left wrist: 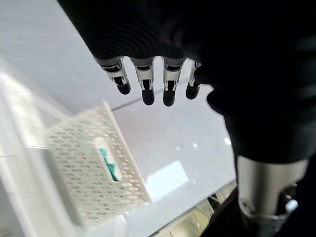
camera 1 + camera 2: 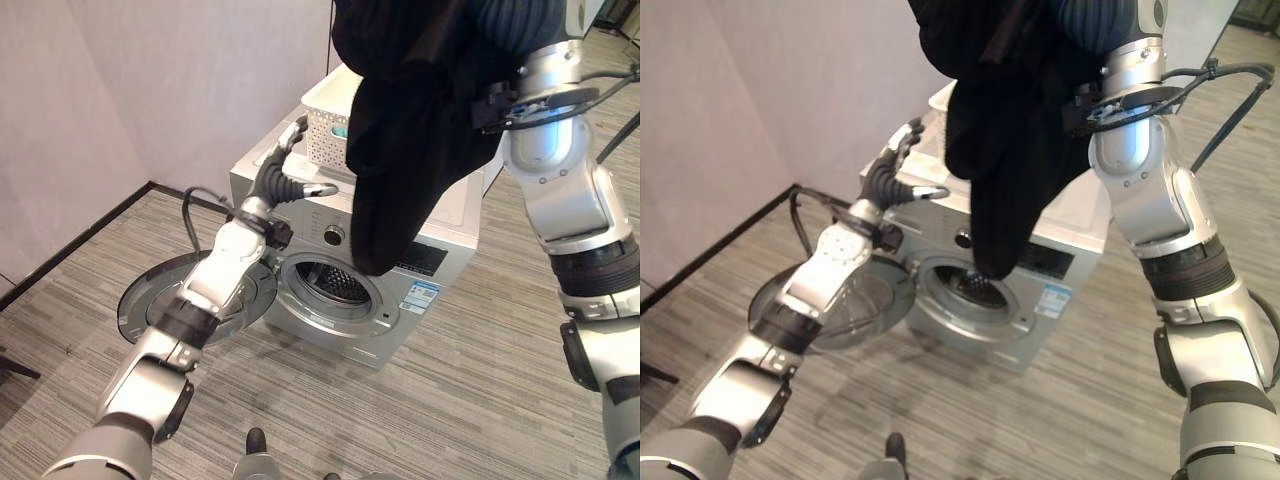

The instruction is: Grab the laundry basket,head to the washer,open it,put in the laundry and shut it.

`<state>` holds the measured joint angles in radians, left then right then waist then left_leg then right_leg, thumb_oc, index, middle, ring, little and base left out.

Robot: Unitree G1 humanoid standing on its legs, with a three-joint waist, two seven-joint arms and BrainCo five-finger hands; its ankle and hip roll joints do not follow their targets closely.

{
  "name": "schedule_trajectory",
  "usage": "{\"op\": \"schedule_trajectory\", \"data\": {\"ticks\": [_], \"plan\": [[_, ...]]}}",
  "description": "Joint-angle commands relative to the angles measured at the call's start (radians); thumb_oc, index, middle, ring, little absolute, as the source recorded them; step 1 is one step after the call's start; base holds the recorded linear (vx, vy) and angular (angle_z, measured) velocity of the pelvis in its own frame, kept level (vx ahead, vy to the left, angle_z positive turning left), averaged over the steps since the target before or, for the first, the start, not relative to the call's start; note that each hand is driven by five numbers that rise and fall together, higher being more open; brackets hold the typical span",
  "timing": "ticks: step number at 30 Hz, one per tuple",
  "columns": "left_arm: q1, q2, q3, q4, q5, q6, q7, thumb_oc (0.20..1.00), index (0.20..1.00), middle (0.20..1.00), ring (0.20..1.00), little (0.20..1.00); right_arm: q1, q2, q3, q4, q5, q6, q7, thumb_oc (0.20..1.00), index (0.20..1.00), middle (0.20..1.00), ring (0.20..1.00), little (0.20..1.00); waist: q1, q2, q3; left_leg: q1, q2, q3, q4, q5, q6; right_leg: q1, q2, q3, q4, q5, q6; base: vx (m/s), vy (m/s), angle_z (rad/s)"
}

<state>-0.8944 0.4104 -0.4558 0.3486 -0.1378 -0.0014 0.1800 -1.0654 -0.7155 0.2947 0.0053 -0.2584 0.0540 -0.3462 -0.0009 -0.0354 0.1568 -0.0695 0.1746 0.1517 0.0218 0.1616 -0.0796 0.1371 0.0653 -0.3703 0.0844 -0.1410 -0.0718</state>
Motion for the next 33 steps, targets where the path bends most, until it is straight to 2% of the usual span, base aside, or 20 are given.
{"op": "schedule_trajectory", "data": {"ticks": [1,5,13,19,21,23,24,25,28,30,31,33], "plan": [[-0.056,-0.055,-0.010,0.059,0.094,-0.027,0.057,1.000,1.000,1.000,1.000,1.000,-0.048,-0.013,-0.004,0.007,0.057,-0.025,-0.027,0.200,0.200,0.200,0.200,0.200,-0.001,-0.022,-0.081,-0.092,0.030,-0.002,-0.008,0.008,-0.038,0.071,-0.064,0.088,-0.153,-0.020,0.097,0.02,0.022,-0.09],[-0.113,-0.080,-0.046,0.109,0.158,-0.021,0.084,1.000,1.000,1.000,1.000,1.000,-0.061,-0.008,0.015,0.003,0.080,-0.034,-0.043,0.200,0.200,0.200,0.200,0.200,-0.014,-0.025,-0.087,-0.080,0.033,0.013,-0.013,0.002,-0.037,0.068,-0.067,0.105,-0.164,-0.007,0.106,0.02,0.016,-0.14],[-0.143,-0.151,-0.059,0.145,0.123,-0.028,0.105,1.000,1.000,1.000,1.000,1.000,-0.060,0.005,0.027,0.003,0.103,-0.035,-0.062,0.200,0.200,0.200,0.200,0.200,-0.026,-0.027,-0.085,-0.076,0.041,0.031,-0.010,-0.003,-0.039,0.058,-0.065,0.133,-0.172,0.003,0.110,0.00,0.014,-0.10],[-0.142,-0.224,-0.056,0.166,-0.059,-0.051,0.111,1.000,1.000,1.000,1.000,1.000,-0.063,0.016,0.049,0.012,0.137,-0.038,-0.073,0.200,0.200,0.200,0.200,0.200,-0.032,-0.023,-0.087,-0.074,0.049,0.045,-0.021,0.004,-0.041,0.049,-0.062,0.139,-0.172,0.006,0.112,-0.01,0.012,-0.10],[-0.105,-0.237,-0.057,0.127,-0.223,-0.068,0.087,1.000,1.000,1.000,1.000,1.000,-0.073,0.006,0.055,0.012,0.147,-0.038,-0.079,0.200,0.200,0.200,0.200,0.200,-0.033,-0.019,-0.085,-0.073,0.050,0.049,-0.022,0.006,-0.041,0.047,-0.063,0.142,-0.172,0.008,0.113,0.00,0.013,-0.05],[-0.088,-0.232,-0.059,0.108,-0.278,-0.072,0.070,1.000,1.000,1.000,1.000,1.000,-0.078,0.001,0.059,0.015,0.147,-0.037,-0.078,0.200,0.200,0.200,0.200,0.200,-0.031,-0.017,-0.086,-0.072,0.050,0.051,-0.021,0.007,-0.041,0.047,-0.063,0.144,-0.172,0.009,0.114,0.00,0.007,-0.07],[-0.042,-0.218,-0.064,0.066,-0.398,-0.074,0.047,1.000,1.000,1.000,1.000,1.000,-0.093,-0.015,0.063,0.018,0.141,-0.026,-0.074,0.200,0.200,0.200,0.200,0.200,-0.027,-0.013,-0.084,-0.072,0.051,0.053,-0.018,0.008,-0.041,0.048,-0.064,0.144,-0.172,0.009,0.114,0.01,0.005,-0.04],[-0.024,-0.207,-0.071,0.040,-0.446,-0.073,0.033,1.000,1.000,1.000,1.000,1.000,-0.097,-0.020,0.067,0.022,0.140,-0.019,-0.072,0.200,0.200,0.200,0.200,0.200,-0.024,-0.011,-0.084,-0.071,0.051,0.054,-0.015,0.007,-0.041,0.050,-0.064,0.143,-0.172,0.010,0.113,0.00,0.006,-0.04],[0.017,-0.173,-0.085,-0.025,-0.533,-0.063,0.014,1.000,1.000,1.000,1.000,1.000,-0.106,-0.026,0.075,0.024,0.139,-0.007,-0.068,0.200,0.200,0.200,0.200,0.200,-0.020,-0.007,-0.080,-0.072,0.052,0.054,-0.009,0.008,-0.041,0.053,-0.063,0.141,-0.172,0.009,0.112,0.00,-0.002,-0.06],[0.045,-0.107,-0.114,-0.100,-0.588,-0.050,-0.007,1.000,1.000,1.000,1.000,1.000,-0.105,-0.040,0.083,0.033,0.129,0.006,-0.066,0.200,0.200,0.200,0.200,0.200,-0.012,0.001,-0.076,-0.074,0.052,0.050,-0.003,0.010,-0.041,0.057,-0.062,0.135,-0.172,0.008,0.108,0.00,0.000,0.00],[0.048,-0.104,-0.114,-0.106,-0.590,-0.047,-0.006,1.000,1.000,1.000,1.000,1.000,-0.104,-0.038,0.081,0.032,0.129,0.007,-0.066,0.200,0.200,0.200,0.200,0.200,-0.013,-0.001,-0.076,-0.074,0.052,0.050,-0.002,0.010,-0.041,0.057,-0.061,0.135,-0.172,0.008,0.108,0.00,0.000,0.00],[0.101,-0.015,-0.112,-0.192,-0.603,-0.040,-0.025,1.000,1.000,1.000,1.000,1.000,-0.095,-0.058,0.083,0.030,0.114,0.012,-0.052,0.200,0.200,0.200,0.200,0.200,0.001,0.004,-0.068,-0.076,0.052,0.047,0.001,0.011,-0.041,0.061,-0.061,0.131,-0.172,0.006,0.106,0.01,-0.016,-0.01]]}}
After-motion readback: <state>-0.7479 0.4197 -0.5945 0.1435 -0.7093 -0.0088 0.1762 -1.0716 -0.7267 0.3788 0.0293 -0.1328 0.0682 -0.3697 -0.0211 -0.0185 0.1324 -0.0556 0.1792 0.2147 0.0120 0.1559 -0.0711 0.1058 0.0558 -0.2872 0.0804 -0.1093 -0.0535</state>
